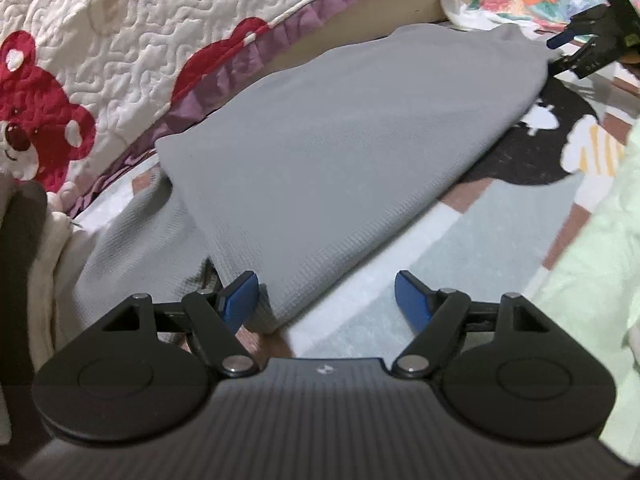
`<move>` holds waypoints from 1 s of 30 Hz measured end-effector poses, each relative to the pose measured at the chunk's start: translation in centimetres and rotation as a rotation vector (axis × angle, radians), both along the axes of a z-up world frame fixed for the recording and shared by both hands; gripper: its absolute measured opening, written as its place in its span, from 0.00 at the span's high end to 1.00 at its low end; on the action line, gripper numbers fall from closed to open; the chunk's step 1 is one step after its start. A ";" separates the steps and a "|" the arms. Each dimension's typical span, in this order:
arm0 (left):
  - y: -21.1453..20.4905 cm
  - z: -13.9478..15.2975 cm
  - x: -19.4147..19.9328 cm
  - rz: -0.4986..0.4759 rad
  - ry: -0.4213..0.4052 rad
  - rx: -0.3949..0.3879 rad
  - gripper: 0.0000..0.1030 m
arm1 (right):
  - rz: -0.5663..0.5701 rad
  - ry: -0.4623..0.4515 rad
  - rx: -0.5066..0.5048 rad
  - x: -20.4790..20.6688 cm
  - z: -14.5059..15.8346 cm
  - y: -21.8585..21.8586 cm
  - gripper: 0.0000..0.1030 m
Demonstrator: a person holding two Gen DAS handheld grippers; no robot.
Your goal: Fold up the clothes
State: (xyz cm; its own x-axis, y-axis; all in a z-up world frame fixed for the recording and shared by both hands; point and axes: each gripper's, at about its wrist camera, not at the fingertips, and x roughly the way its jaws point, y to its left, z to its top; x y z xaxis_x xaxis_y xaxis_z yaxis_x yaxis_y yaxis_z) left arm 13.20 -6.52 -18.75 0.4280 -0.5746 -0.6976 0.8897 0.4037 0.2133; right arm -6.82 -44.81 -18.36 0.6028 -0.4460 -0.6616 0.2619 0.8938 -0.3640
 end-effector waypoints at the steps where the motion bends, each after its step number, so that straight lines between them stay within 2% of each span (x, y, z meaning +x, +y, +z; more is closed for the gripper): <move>1: -0.2 0.1 0.0 0.008 -0.001 -0.004 0.27 | 0.024 0.018 -0.035 0.4 0.0 0.3 0.73; 2: -0.4 0.2 -0.1 0.006 0.000 -0.011 0.27 | 0.033 0.034 -0.058 0.8 -0.1 0.5 0.90; 5: -1.2 1.1 -1.3 -0.053 -0.006 -0.069 0.27 | 0.049 0.005 -0.102 0.9 0.1 1.1 0.89; 7: -2.1 2.8 -2.0 -0.116 0.053 -0.160 0.27 | 0.045 -0.023 -0.114 0.9 0.5 1.3 0.91; 8: -3.1 3.5 -2.4 -0.147 0.053 -0.170 0.27 | 0.043 -0.036 -0.116 0.9 0.7 1.3 0.91; 12: -8.4 4.9 -4.1 -0.254 0.041 -0.158 0.23 | 0.050 -0.061 -0.114 1.7 1.6 1.0 0.91; 15: -12.7 3.8 -5.1 -0.307 0.033 -0.136 0.23 | 0.048 -0.082 -0.087 2.3 2.0 0.7 0.91; 18: -17.0 2.5 -6.1 -0.357 0.024 -0.114 0.23 | 0.001 -0.159 0.031 2.5 2.1 -0.3 0.91; 24: -25.6 0.0 -8.0 -0.456 0.006 -0.069 0.24 | -0.007 -0.231 0.142 1.7 2.2 -1.2 0.91; 25: -27.0 -0.5 -8.4 -0.473 0.003 -0.061 0.32 | -0.007 -0.242 0.159 1.6 2.2 -1.3 0.91; 26: -27.5 -0.5 -8.1 -0.477 0.024 -0.060 0.47 | 0.005 -0.242 0.170 1.3 2.3 -1.5 0.91; 27: -27.7 -0.3 -7.6 -0.476 0.054 -0.062 0.57 | 0.026 -0.231 0.176 1.0 2.2 -1.6 0.91; 28: -27.9 -0.2 -7.2 -0.475 0.084 -0.064 0.91 | 0.052 -0.207 0.162 0.9 2.1 -1.6 0.90; 29: -28.1 -0.1 -6.7 -0.475 0.114 -0.066 0.96 | 0.073 -0.175 0.127 0.8 1.8 -1.5 0.89; 30: -28.3 0.1 -6.2 -0.474 0.144 -0.068 0.96 | 0.088 -0.142 0.078 0.7 1.3 -1.2 0.88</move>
